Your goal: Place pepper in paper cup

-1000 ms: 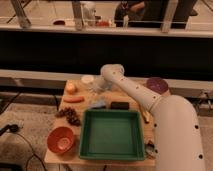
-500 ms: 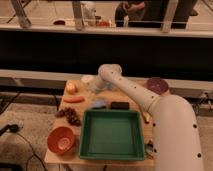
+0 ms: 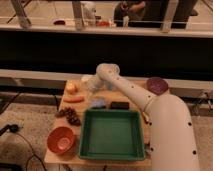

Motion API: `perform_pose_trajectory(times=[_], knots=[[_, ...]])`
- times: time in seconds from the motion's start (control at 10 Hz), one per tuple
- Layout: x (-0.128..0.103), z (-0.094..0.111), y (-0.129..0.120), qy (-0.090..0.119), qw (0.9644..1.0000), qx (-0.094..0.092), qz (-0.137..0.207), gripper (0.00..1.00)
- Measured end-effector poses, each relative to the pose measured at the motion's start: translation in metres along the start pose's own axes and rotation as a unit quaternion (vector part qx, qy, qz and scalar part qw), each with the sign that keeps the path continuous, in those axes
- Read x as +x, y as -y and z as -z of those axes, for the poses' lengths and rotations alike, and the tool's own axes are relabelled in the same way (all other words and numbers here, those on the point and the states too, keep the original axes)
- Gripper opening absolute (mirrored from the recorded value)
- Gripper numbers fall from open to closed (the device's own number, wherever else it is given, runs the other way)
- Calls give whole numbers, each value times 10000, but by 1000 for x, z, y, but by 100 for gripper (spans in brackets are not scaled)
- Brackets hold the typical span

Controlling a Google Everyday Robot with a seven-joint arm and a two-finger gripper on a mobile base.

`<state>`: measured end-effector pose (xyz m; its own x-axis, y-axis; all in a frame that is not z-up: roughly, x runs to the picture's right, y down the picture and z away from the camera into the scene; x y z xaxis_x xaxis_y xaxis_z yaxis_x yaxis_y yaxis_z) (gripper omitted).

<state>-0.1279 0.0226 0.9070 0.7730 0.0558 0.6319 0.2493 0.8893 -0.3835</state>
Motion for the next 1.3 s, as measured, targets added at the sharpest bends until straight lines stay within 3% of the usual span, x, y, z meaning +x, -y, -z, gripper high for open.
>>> perform_pose_trajectory(times=[0.7,1.3], knots=[[-28,-38,-6,277,9992,-149,248,80],[-26,-54,-10,315,9992,-139,201,80]])
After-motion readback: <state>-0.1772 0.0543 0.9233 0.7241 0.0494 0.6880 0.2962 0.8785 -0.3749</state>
